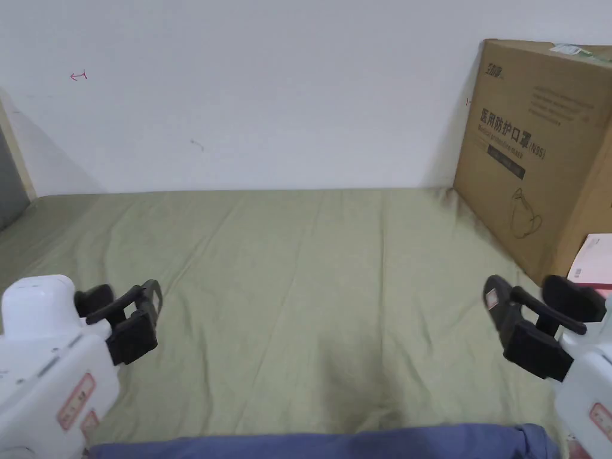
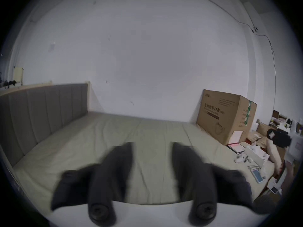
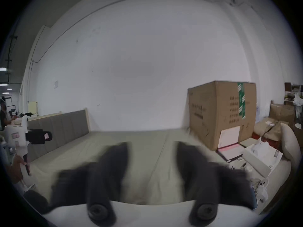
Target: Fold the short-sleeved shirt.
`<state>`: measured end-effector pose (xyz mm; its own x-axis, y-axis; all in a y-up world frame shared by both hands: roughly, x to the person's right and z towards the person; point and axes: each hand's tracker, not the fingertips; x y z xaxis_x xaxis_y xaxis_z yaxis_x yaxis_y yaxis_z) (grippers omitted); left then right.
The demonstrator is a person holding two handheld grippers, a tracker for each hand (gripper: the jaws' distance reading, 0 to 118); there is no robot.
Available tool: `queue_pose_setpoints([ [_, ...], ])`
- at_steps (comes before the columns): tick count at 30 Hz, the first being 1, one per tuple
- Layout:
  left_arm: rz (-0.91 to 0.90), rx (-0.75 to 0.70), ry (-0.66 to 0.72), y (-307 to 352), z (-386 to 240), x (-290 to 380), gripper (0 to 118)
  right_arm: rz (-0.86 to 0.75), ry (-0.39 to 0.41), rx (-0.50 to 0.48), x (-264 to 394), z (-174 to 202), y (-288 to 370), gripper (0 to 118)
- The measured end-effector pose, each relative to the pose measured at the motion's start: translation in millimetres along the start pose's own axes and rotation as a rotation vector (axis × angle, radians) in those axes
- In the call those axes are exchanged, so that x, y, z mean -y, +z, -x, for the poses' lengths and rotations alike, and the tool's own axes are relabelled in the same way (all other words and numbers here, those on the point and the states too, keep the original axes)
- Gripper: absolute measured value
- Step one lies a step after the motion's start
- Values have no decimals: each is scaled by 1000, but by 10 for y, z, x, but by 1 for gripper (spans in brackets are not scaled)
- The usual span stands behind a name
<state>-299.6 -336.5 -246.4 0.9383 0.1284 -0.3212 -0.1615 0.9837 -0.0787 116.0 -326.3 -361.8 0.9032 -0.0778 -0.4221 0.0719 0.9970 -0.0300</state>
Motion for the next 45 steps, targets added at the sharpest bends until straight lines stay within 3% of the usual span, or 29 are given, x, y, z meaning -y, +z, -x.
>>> queue_pose_setpoints([
  [1, -6, -8, -17, -47, -18, 54, 11, -3, -14, 25, 24, 39, -7, 9],
  [2, -5, -12, -32, -57, -74, 113, 0, -8, -37, 55, 42, 57, -45, 0],
  [3, -8, -3, -26, -17, -117, 170, 0, -19, -69, 75, 63, 61, -22, 0],
  [4, -7, 26, -14, -6, -150, 201, 0, 7, -101, 11, 69, 18, -38, 0],
  [10, -18, 3, -39, 7, -279, 228, 0, 2, -60, 40, 72, -42, -60, 0],
  [14, 7, -7, 54, -59, -94, 74, 0, 31, -77, 26, 45, -65, -151, 0],
  [17, 205, 107, 174, -280, 378, -71, 0, 66, -84, 12, 36, -67, -206, 0],
  [19, 402, 258, 369, -473, 811, -55, 0, 88, -82, -10, 36, -52, -206, 0],
  [21, 655, 458, 682, -660, 1273, 130, 0, 108, -74, -21, 46, -19, -236, 0],
  [23, 810, 459, 851, -720, 1601, 408, 0, 139, -69, -38, 65, 1, -256, 0],
  [27, 928, 386, 724, -673, 2033, 862, 0, 184, -66, -47, 133, 52, -325, 0],
  [28, 945, 364, 743, -672, 2123, 979, 2, 197, -65, -47, 153, 64, -347, 0],
  [30, 951, 328, 783, -621, 2233, 1176, 46, 225, -68, -47, 175, 122, -362, 0],
  [33, 979, 339, 825, -644, 2312, 1442, 103, 266, -76, -46, 226, 180, -412, 0],
  [34, 994, 350, 831, -663, 2305, 1511, 111, 276, -80, -50, 225, 190, -419, 0],
  [37, 992, 396, 876, -718, 2309, 1734, 112, 303, -72, -61, 222, 251, -449, 0],
  [41, 850, 559, 1114, -888, 2331, 1962, 113, 323, -42, -66, 190, 300, -483, 0],
  [43, 869, 634, 1223, -997, 2195, 2067, 113, 331, -37, -66, 161, 317, -503, 0],
  [45, 909, 680, 1200, -1076, 2075, 2182, 113, 343, -39, -67, 149, 345, -525, 0],
])
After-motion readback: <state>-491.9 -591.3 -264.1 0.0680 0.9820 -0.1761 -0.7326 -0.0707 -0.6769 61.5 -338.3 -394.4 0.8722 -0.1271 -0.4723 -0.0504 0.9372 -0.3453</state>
